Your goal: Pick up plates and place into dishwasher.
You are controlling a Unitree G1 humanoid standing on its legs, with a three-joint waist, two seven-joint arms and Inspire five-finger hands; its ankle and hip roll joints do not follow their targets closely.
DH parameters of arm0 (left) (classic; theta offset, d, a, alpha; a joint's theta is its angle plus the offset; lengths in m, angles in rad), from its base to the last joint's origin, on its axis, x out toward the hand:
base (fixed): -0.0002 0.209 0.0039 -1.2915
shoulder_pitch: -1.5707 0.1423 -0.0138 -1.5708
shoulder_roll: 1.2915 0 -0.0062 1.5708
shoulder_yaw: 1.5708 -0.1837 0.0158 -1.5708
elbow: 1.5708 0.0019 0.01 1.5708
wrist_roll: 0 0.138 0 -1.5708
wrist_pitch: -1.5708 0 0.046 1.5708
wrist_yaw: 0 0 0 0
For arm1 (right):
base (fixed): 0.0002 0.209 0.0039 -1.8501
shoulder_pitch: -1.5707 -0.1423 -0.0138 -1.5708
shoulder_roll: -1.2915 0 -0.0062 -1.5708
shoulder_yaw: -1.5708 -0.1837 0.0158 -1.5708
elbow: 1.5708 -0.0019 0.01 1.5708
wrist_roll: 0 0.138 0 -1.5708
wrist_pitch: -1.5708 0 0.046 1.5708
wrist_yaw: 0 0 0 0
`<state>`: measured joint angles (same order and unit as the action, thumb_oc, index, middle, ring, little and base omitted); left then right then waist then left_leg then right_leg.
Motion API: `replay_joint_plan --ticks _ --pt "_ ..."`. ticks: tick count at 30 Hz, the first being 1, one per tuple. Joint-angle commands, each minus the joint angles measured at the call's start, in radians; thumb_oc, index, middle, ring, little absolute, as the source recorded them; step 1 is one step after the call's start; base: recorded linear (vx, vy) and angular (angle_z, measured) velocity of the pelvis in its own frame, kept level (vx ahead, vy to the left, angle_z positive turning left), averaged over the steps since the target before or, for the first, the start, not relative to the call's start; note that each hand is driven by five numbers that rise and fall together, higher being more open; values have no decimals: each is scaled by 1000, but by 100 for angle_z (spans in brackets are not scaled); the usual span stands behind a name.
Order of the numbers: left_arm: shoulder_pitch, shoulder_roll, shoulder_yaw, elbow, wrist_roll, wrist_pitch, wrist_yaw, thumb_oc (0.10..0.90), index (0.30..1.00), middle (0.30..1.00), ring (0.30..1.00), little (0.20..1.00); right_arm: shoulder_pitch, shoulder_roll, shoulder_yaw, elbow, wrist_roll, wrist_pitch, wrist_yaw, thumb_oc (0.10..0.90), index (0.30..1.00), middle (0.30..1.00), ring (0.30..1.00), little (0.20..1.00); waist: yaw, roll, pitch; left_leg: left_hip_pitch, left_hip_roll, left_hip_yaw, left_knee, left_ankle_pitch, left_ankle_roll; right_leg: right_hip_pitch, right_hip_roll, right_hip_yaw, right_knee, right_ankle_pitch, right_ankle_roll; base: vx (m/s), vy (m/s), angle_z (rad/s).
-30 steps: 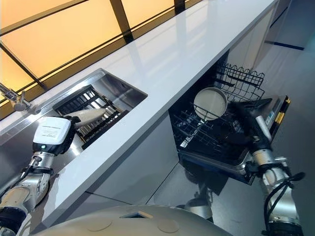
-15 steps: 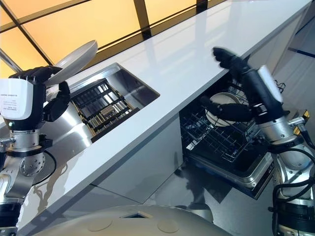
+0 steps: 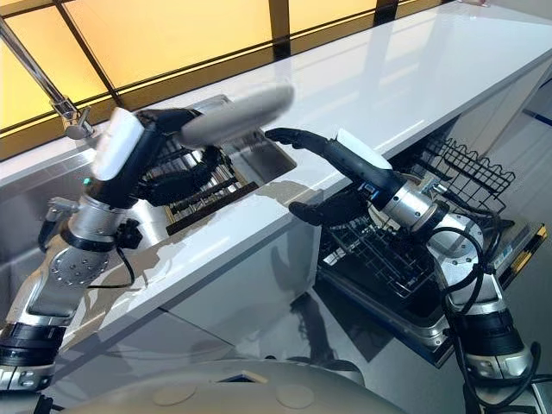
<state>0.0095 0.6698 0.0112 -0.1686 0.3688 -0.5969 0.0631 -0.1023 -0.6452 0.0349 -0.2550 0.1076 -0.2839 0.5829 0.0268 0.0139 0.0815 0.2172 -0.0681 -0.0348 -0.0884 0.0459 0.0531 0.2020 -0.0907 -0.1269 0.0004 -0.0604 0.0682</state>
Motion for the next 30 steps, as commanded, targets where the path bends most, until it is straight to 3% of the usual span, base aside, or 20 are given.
replay_joint_plan --ticks 1,6,12,16,18,19,21,23,24,27,30 --pt "-164 -23 -17 -66 -140 -49 -15 100 300 300 300 200 -144 3 11 -38 34 -73 -53 800 900 900 900 900 7 2 -58 6 -47 -35 5 -95 14 -63 71 -34 92 3 -6 -8 -45 0" --pt "-191 -25 -78 -53 -134 -37 -44 100 300 300 300 200 -164 8 58 -26 -19 -85 -131 800 900 900 900 900 6 2 -60 3 -42 -30 3 -95 14 -61 77 -32 84 0 -7 -24 -52 0" --pt "-182 -28 -87 -41 -105 -38 -21 100 300 300 300 200 -155 16 55 -34 -60 -90 -203 800 900 900 900 900 3 6 -63 -6 -36 -17 1 -95 12 -63 82 -25 73 0 -6 -18 -16 -1" --pt "-182 -24 -84 -40 -82 -8 12 100 300 300 300 200 -144 11 45 -35 -51 -151 -220 800 900 900 900 900 -1 8 -62 -12 -32 -11 1 -94 13 -66 85 -21 72 0 -7 -24 -7 -2" --pt "-185 -22 -78 -27 -59 10 44 100 300 300 300 200 -147 9 39 -46 22 -161 -172 800 900 900 900 900 -2 8 -61 -13 -31 -10 1 -94 13 -66 86 -21 70 -1 -8 0 0 0" --pt "-186 -20 -75 -15 -34 20 73 100 300 300 300 200 -151 10 39 -51 105 -134 -107 800 900 900 900 900 -2 8 -61 -14 -30 -10 1 -94 12 -66 86 -20 69 -3 -9 -31 -7 0" --pt "-186 -7 -66 8 4 42 124 100 300 300 300 200 -151 12 41 -57 341 22 14 800 900 900 900 900 -1 5 -62 -18 -27 -9 1 -93 10 -66 86 -22 66 0 -9 -35 -12 0" --pt "-193 13 -61 46 14 66 161 100 300 300 300 200 -164 22 50 -39 557 131 28 800 900 900 900 900 3 0 -62 -21 -25 -8 1 -92 10 -63 84 -26 62 0 -9 -36 -21 0" --pt "-196 19 -56 65 13 73 171 100 300 300 300 200 -172 36 53 -22 629 155 25 800 900 900 900 900 5 -2 -62 -21 -25 -6 1 -92 10 -63 84 -28 61 1 -9 -35 -28 1" --pt "-213 39 -42 114 -16 111 186 100 300 300 300 200 -198 103 53 22 795 186 -12 800 900 900 900 900 12 -4 -64 -22 -24 -5 1 -90 12 -62 83 -36 60 3 -10 -11 -6 0" --pt "-224 46 -23 164 -8 138 214 100 300 300 300 200 -202 185 17 26 799 161 -61 800 900 900 900 900 13 1 -67 -24 -23 4 1 -92 14 -62 84 -39 54 2 -11 -32 -11 -1"
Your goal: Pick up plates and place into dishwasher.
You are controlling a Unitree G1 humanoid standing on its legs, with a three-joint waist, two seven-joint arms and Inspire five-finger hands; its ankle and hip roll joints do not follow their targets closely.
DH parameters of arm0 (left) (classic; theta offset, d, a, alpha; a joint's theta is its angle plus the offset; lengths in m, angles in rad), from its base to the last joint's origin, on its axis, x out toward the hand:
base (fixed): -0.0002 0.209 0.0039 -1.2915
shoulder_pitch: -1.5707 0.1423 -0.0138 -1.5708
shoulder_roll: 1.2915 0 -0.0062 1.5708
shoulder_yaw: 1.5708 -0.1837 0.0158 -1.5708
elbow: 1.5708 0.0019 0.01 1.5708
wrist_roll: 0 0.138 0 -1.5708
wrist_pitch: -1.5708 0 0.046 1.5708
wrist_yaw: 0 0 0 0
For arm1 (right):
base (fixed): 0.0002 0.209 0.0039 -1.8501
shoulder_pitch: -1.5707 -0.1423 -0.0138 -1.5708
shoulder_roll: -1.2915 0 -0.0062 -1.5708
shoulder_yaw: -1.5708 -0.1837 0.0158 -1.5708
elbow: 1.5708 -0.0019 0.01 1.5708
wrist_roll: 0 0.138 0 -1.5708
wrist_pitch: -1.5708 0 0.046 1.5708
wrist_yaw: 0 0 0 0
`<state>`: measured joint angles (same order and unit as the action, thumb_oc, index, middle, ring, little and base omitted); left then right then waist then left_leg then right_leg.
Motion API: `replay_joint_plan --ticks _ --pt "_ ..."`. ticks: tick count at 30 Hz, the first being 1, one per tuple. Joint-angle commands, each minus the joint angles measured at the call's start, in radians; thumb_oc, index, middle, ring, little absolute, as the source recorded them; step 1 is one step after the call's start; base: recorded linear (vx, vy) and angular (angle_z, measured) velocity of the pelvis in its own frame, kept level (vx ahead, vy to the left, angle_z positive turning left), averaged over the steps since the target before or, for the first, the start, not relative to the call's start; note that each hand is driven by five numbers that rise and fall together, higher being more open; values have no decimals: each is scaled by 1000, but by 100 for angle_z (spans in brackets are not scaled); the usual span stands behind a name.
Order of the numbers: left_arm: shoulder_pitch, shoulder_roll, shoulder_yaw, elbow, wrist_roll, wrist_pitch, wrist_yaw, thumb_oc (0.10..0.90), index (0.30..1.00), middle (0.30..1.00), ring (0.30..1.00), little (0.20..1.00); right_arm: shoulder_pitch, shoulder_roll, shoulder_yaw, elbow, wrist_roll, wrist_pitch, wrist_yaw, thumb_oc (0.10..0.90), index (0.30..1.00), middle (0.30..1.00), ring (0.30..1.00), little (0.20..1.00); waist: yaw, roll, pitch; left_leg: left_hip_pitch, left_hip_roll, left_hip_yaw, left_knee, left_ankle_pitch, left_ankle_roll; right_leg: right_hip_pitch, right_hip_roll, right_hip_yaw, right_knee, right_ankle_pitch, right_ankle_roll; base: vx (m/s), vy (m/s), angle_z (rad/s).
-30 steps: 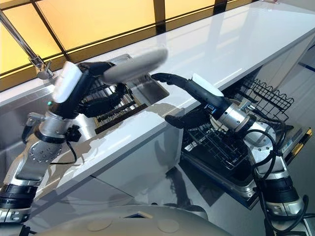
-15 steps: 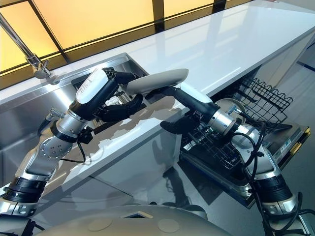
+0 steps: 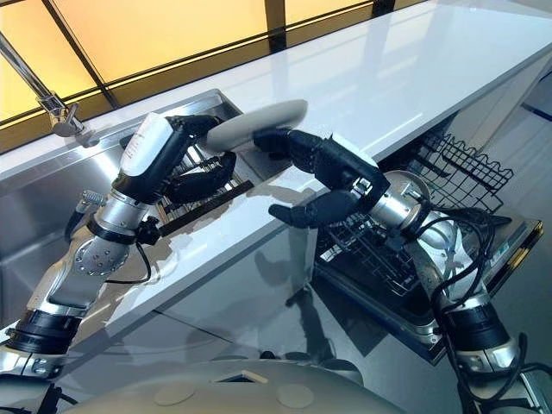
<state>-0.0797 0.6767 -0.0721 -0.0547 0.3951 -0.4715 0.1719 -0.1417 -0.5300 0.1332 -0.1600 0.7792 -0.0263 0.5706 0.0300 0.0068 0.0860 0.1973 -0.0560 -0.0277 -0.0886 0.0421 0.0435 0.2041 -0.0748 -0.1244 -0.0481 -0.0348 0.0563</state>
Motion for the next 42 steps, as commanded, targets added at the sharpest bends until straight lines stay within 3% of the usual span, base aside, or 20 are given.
replay_joint_plan --ticks 1,4,8,11,16,28,36,42 --pt "-133 42 71 61 -27 26 116 100 300 300 300 200 -156 84 -94 -75 120 -109 -60 800 900 900 900 900 8 10 -72 -7 -35 0 1 -88 24 -64 69 -41 98 -24 1 -39 -2 -4" --pt "-125 53 104 100 -27 53 137 100 300 300 300 200 -136 114 -140 -91 82 -145 -82 800 900 900 900 900 0 15 -77 -13 -33 12 1 -91 24 -66 71 -38 86 -19 1 -44 -3 -2" --pt "-113 58 129 127 -27 67 142 100 300 300 300 200 -115 117 -186 -108 -8 -239 -96 800 900 900 900 900 -11 20 -77 -20 -31 24 1 -93 22 -71 75 -32 75 -12 0 -48 -5 0" --pt "-114 54 124 133 -19 62 145 100 300 300 300 200 -112 87 -200 -117 -170 -367 -138 800 900 900 900 900 -18 24 -74 -23 -31 27 1 -93 21 -75 79 -27 70 -12 -3 -43 -4 -4" --pt "-125 42 108 135 -2 45 143 100 300 300 300 200 -127 36 -195 -110 -276 -435 -154 800 900 900 900 900 -21 25 -70 -27 -32 25 1 -94 19 -74 84 -22 65 -17 -7 -36 -9 -3" --pt "-217 63 7 50 -33 -35 9 100 300 300 300 200 -206 -92 -103 -88 -468 -368 -144 800 900 900 900 900 -22 19 -61 -36 -30 13 1 -87 9 -73 87 -27 55 -15 -10 -25 -15 0" --pt "-300 45 -93 -48 -128 -83 -191 100 300 300 300 200 -276 -120 -45 -88 -615 -361 -214 800 900 900 900 900 -20 21 -57 -34 -27 10 1 -86 4 -66 85 -34 41 -8 -6 -5 -10 2" --pt "-340 36 -135 -104 -199 -97 -330 100 300 300 300 200 -303 -129 -13 -88 -633 -320 -222 800 900 900 900 900 -21 25 -58 -33 -25 12 1 -86 1 -61 84 -35 28 -4 -3 0 0 0"
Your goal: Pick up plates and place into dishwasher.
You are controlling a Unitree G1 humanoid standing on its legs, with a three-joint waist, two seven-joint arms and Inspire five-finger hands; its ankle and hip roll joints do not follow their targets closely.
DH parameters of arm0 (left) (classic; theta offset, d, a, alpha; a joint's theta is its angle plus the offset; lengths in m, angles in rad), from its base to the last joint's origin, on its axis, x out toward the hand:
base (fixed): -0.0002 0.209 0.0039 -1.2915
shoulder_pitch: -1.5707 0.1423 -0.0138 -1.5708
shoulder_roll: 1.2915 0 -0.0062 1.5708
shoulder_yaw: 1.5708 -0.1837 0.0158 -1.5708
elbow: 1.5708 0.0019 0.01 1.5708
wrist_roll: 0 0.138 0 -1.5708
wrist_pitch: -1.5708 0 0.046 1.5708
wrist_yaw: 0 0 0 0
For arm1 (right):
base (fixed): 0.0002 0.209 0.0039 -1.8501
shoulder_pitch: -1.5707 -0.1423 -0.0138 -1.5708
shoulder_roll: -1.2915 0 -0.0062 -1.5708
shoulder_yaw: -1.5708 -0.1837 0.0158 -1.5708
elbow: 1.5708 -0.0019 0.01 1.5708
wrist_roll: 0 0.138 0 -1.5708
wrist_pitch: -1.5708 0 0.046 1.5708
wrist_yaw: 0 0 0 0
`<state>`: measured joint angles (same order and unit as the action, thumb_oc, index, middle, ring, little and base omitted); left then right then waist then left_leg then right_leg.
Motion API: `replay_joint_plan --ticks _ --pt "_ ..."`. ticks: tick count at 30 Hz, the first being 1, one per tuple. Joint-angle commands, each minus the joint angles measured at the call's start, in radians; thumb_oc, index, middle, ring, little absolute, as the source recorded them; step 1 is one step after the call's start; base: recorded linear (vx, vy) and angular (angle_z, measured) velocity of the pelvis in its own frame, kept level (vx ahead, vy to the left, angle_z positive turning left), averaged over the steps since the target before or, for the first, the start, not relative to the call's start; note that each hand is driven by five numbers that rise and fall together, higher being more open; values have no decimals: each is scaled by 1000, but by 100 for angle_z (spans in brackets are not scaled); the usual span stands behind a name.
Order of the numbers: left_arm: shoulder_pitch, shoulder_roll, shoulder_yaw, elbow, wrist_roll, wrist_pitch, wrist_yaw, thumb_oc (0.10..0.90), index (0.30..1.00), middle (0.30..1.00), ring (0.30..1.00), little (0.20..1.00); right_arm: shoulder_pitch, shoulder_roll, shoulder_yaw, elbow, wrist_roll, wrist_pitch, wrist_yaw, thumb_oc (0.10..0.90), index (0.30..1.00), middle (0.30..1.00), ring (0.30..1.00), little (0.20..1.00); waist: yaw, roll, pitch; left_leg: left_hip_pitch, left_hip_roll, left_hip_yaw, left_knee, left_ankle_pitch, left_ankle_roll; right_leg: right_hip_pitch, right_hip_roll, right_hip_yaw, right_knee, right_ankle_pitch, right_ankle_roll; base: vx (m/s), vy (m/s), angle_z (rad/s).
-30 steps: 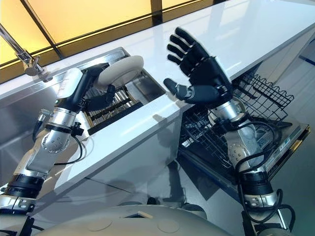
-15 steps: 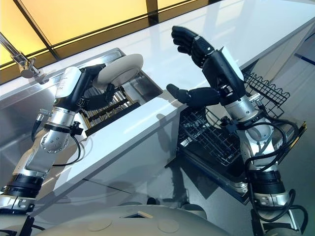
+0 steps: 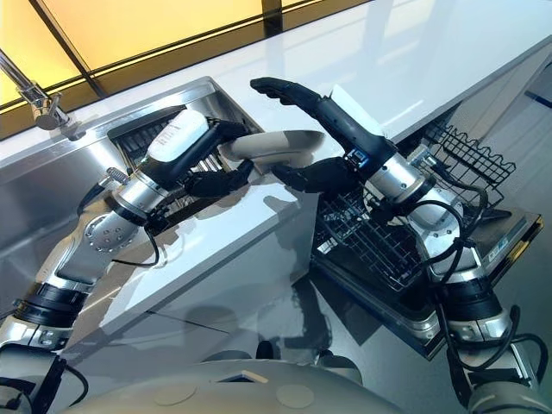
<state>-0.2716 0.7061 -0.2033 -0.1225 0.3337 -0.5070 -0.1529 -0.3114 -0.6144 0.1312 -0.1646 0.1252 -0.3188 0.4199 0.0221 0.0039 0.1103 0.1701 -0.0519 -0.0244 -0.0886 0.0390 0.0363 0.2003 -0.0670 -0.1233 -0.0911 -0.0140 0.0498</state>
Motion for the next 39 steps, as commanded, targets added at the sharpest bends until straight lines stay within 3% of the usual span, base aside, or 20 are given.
replay_joint_plan --ticks 1,10,11,12,21,24,26,27,28,29,30,35,39 --pt "-149 6 -4 -38 -138 -63 -9 100 300 300 300 200 -134 -45 -10 -82 21 -26 -70 800 900 900 900 900 -13 28 -82 -6 -29 9 1 -83 8 -57 76 -36 70 -25 3 0 0 0" --pt "-165 -10 -4 -62 -160 -93 -42 100 300 300 300 200 -136 -60 26 -53 -24 22 -15 800 900 900 900 900 -16 27 -88 -14 -24 17 1 -75 5 -55 73 -37 59 -20 4 0 0 0" --pt "-166 -7 0 -60 -149 -105 -28 100 300 300 300 200 -136 -69 31 -44 -39 37 0 309 479 479 479 409 -16 26 -88 -16 -23 18 1 -74 4 -56 72 -37 61 -18 4 0 0 0" --pt "-166 -5 1 -60 -139 -111 -17 100 300 300 300 200 -135 -74 34 -39 -51 44 6 100 300 300 300 200 -17 26 -89 -17 -23 18 1 -72 4 -57 72 -37 62 -17 4 0 0 0" --pt "-156 30 37 -48 71 -140 180 100 300 300 300 200 -130 -137 42 22 -93 90 18 100 300 300 300 200 -17 14 -89 -28 -23 9 1 -62 3 -70 67 -41 83 -6 7 1 0 3" --pt "-140 62 74 -43 185 -97 270 100 300 300 300 200 -128 -145 43 49 -96 98 19 100 300 300 300 200 -4 12 -91 -22 -26 0 1 -65 4 -69 65 -46 82 -11 7 4 -10 5" --pt "-118 95 114 -26 246 -57 330 100 300 300 300 200 -123 -151 39 68 -95 98 28 141 335 335 335 241 6 10 -95 -16 -27 1 1 -67 4 -63 64 -51 67 -13 6 16 -11 -1" --pt "-106 109 130 -19 260 -40 349 100 300 300 300 200 -119 -153 36 70 -99 100 31 207 392 392 392 307 10 9 -96 -14 -27 3 1 -68 3 -59 63 -54 60 -12 6 35 -19 -4" --pt "-93 127 151 -11 259 -26 361 100 300 300 300 200 -113 -157 30 71 -103 101 34 218 401 401 401 318 14 9 -98 -13 -26 7 1 -69 2 -56 63 -58 51 -11 6 28 -11 -5" --pt "-74 144 172 -4 265 -18 381 100 300 300 300 200 -107 -162 25 73 -110 99 36 377 538 538 538 477 17 10 -99 -13 -25 11 1 -69 0 -53 62 -63 43 -10 6 26 -8 -7" --pt "-46 167 201 3 261 -8 398 100 300 300 300 200 -99 -170 15 73 -114 105 43 800 900 900 900 900 22 11 -100 -12 -24 16 1 -70 -2 -49 62 -70 32 -9 7 26 -7 -9" --pt "33 215 268 8 223 -2 435 100 300 300 300 200 -72 -186 -11 80 -114 105 43 800 900 900 900 900 35 11 -101 -11 -19 27 1 -72 -6 -42 61 -84 12 -8 8 9 -2 -2" --pt "47 216 267 11 215 -11 451 100 300 300 300 200 -65 -190 -12 101 -113 99 20 800 900 900 900 900 35 11 -102 -11 -18 24 1 -72 -4 -42 61 -78 13 -9 8 0 0 0"
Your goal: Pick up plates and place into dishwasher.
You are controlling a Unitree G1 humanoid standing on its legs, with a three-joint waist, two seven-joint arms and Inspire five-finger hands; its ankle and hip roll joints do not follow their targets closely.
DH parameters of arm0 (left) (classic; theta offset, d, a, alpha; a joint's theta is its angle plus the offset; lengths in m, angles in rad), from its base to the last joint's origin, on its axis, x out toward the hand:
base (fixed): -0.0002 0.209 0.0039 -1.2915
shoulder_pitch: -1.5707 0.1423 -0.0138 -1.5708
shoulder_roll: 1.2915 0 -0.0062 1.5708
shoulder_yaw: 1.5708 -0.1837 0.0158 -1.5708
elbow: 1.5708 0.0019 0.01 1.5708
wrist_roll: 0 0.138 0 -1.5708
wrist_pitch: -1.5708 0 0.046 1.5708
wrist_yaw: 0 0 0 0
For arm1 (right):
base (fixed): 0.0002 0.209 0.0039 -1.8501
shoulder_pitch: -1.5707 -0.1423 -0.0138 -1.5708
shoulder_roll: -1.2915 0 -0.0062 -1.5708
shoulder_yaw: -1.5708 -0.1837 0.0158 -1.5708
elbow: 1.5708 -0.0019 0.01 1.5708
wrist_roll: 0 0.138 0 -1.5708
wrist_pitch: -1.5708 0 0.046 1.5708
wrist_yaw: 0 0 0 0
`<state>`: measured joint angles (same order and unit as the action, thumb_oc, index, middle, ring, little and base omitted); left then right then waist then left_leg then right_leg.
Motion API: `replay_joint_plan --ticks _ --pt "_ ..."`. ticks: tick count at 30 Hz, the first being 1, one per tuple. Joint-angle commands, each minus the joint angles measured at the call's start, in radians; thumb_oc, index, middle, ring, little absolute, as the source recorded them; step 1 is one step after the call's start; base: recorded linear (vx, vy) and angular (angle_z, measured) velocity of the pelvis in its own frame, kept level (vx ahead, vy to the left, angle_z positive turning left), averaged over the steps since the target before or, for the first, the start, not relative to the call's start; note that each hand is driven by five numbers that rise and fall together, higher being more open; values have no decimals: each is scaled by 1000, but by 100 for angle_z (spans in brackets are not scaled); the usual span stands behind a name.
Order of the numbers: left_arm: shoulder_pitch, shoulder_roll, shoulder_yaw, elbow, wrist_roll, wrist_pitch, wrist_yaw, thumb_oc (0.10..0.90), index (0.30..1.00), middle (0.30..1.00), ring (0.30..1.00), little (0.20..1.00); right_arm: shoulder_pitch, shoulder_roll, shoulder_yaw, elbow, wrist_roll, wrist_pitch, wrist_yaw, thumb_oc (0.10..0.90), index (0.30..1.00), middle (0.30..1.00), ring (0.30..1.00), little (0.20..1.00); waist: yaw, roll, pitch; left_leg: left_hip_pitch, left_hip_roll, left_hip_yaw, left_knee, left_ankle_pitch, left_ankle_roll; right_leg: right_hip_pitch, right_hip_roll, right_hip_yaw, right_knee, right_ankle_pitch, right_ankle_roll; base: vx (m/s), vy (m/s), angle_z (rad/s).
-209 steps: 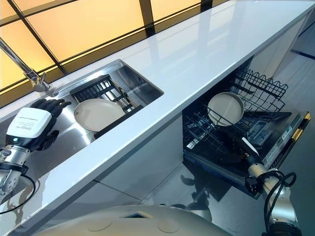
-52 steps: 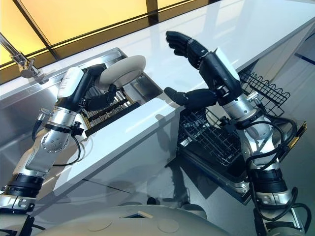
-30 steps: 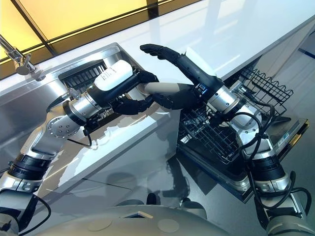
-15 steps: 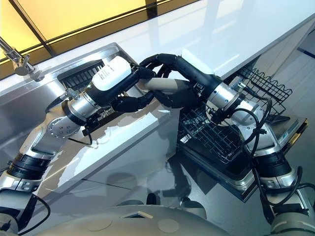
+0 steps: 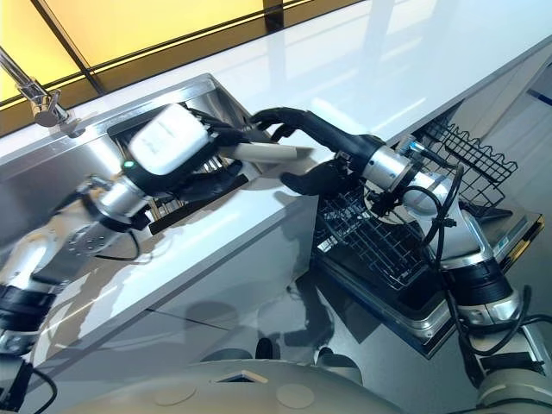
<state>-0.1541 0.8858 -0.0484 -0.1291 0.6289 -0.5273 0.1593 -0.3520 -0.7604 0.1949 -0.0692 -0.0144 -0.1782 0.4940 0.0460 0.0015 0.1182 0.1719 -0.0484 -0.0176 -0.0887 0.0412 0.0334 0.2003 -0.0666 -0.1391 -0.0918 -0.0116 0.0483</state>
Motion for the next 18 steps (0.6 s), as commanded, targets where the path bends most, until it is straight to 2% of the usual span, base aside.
replay_joint_plan --ticks 1,7,18 --pt "-71 33 107 19 -76 10 143 100 300 300 300 200 -22 -41 -74 13 26 -47 -67 800 900 900 900 900 10 13 -110 -13 -22 17 1 -75 -1 -42 61 -61 13 -11 9 0 0 0" --pt "-69 26 89 28 -75 9 144 100 300 300 300 200 -6 -25 -82 32 21 -76 -134 800 900 900 900 900 12 13 -112 -10 -24 19 1 -79 0 -44 57 -62 7 -7 15 0 0 0" --pt "-65 15 78 32 -128 2 108 100 300 300 300 200 17 -19 -98 40 16 -110 -181 800 900 900 900 900 8 14 -113 -5 -23 23 1 -82 4 -47 56 -56 13 -8 16 0 0 0"
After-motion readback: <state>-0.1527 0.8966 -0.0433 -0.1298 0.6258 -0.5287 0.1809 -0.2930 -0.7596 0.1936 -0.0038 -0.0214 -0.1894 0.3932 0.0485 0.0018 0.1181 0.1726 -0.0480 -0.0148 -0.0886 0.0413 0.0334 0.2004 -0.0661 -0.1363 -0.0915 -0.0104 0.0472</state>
